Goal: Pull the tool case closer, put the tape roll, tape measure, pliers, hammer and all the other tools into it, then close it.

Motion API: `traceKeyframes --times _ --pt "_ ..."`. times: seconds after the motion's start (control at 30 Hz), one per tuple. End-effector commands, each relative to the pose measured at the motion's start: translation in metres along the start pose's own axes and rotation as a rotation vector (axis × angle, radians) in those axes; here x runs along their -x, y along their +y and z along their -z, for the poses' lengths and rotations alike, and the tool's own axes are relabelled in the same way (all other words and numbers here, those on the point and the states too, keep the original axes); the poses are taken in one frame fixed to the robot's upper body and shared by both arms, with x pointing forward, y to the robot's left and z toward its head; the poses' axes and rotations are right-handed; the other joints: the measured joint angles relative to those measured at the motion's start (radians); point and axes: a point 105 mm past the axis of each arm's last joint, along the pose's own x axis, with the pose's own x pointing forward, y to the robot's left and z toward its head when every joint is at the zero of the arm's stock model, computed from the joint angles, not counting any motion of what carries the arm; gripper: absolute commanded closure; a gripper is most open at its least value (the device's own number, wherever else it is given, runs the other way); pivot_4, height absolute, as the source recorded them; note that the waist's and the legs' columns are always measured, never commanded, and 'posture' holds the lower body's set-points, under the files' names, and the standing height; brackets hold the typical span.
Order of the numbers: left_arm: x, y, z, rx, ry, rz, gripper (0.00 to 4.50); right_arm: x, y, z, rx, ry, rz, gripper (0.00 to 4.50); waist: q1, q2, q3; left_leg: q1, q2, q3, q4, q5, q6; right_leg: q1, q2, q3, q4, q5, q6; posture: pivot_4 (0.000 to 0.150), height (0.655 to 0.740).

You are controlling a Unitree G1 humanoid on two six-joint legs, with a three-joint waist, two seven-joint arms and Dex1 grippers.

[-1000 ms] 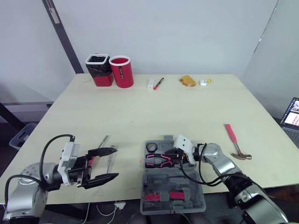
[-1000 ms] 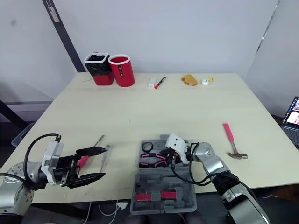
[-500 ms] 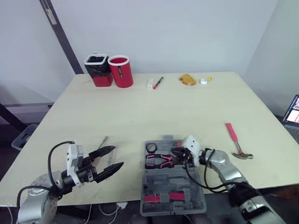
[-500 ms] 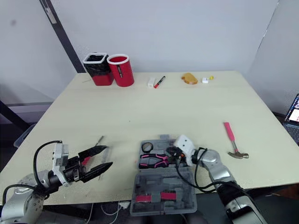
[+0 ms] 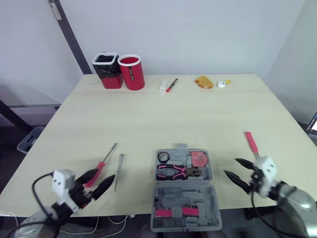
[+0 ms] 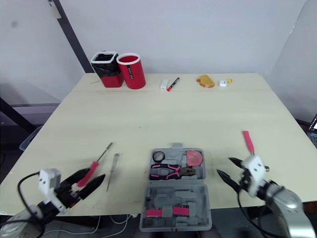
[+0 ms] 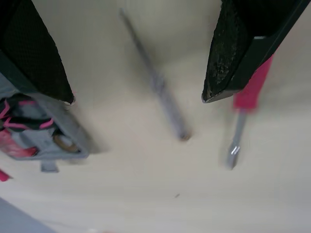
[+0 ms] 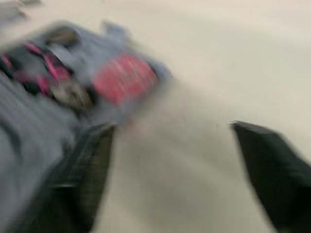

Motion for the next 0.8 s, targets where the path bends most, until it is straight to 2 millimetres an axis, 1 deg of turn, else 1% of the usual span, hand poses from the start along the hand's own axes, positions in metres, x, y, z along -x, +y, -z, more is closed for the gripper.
traceKeyframes --times 0.03,0.1,0.17,0.27,0.4,0.47,0.5,0.53,0.57,0.6,0.63,0.67,0.8 --pt "0.015 0.004 -0.005 -0.024 -0.03 -0.046 0.0 0.027 -0.012 -0.007 0.028 -0.014 0.086 0.03 -0.002 0.0 0.002 0.001 0.001 0.0 0.0 0.0 0.0 0.0 0.0 0.0 0.0 0.0 0.0 0.15 0.74" --pt "0.024 0.007 -0.001 -0.008 -0.028 -0.097 0.0 0.051 -0.018 0.012 -0.003 0.055 0.151 0.03 -0.002 0.0 0.002 0.002 0.002 0.0 0.001 -0.001 -0.002 0.0 -0.002 -0.002 0.0 0.0 0.001 0.15 0.74" --pt "0.03 0.008 0.003 -0.003 -0.016 -0.12 0.0 0.065 -0.02 0.021 -0.017 0.092 0.177 0.03 -0.002 -0.001 0.002 0.002 0.001 0.001 0.001 -0.002 -0.004 0.001 -0.004 -0.003 0.0 0.0 0.001 0.15 0.74" --pt "0.036 0.011 0.009 0.013 0.0 -0.153 0.0 0.073 -0.024 0.024 -0.04 0.097 0.211 0.03 -0.005 -0.002 0.004 0.001 0.001 0.001 0.0 -0.002 -0.003 0.0 -0.005 -0.005 0.0 0.0 0.001 0.15 0.74" --pt "0.037 0.008 0.008 0.007 0.007 -0.142 0.0 0.073 -0.024 0.021 -0.041 0.084 0.204 0.03 -0.004 -0.002 0.004 0.001 0.001 0.0 0.001 -0.002 -0.003 0.0 -0.006 -0.007 0.0 0.0 0.001 0.15 0.74" --pt "0.035 0.005 0.005 0.001 0.003 -0.118 0.0 0.069 -0.021 0.015 -0.036 0.066 0.175 0.03 -0.003 -0.002 0.004 0.001 0.001 0.0 0.0 -0.002 -0.003 0.0 -0.006 -0.007 0.0 0.0 0.001 0.15 0.74" --pt "0.032 0.002 0.002 -0.022 0.01 -0.078 0.0 0.064 -0.018 0.008 -0.021 0.054 0.144 0.03 -0.002 -0.002 0.004 0.001 0.001 0.0 0.0 -0.002 -0.003 0.0 -0.006 -0.008 0.0 0.0 0.001 0.15 0.74" --pt "0.028 -0.004 -0.001 -0.056 0.021 -0.023 0.0 0.057 -0.013 0.0 0.015 0.05 0.103 0.03 -0.001 -0.002 0.004 0.001 0.001 0.0 0.0 -0.002 -0.003 0.0 -0.006 -0.008 0.0 0.0 0.001 0.15 0.74" --pt "0.019 -0.014 -0.007 -0.092 0.038 0.083 0.0 0.044 -0.004 -0.012 0.071 0.045 0.022 0.03 -0.001 -0.002 0.006 0.0 0.001 -0.001 0.0 -0.002 -0.003 0.0 -0.006 -0.009 0.0 0.0 0.0 0.15 0.74" --pt "0.013 -0.021 -0.011 -0.134 0.055 0.156 0.0 0.034 0.001 -0.02 0.106 0.044 -0.031 0.03 -0.001 -0.001 0.006 0.001 0.001 -0.001 0.001 -0.002 -0.003 0.0 -0.006 -0.009 0.0 0.0 0.0 0.15 0.74" --pt "0.009 -0.025 -0.013 -0.16 0.065 0.198 0.0 0.029 0.005 -0.025 0.126 0.046 -0.061 0.03 -0.001 -0.001 0.006 0.001 0.001 -0.001 0.001 -0.002 -0.003 0.0 -0.006 -0.009 0.0 0.0 0.0 0.15 0.74" --pt "0.005 -0.028 -0.015 -0.179 0.076 0.236 0.0 0.024 0.008 -0.028 0.147 0.052 -0.09 0.03 -0.001 -0.001 0.007 0.001 0.001 0.0 0.001 -0.002 -0.003 0.0 -0.006 -0.009 0.0 0.0 0.0 0.15 0.74" --pt "-0.021 -0.042 -0.025 -0.261 0.146 0.402 0.0 0.003 0.028 -0.032 0.26 0.146 -0.315 0.03 0.005 -0.001 0.006 0.001 0.001 0.0 0.002 0.0 -0.001 0.001 -0.005 -0.009 0.0 0.0 0.0 0.15 0.74"
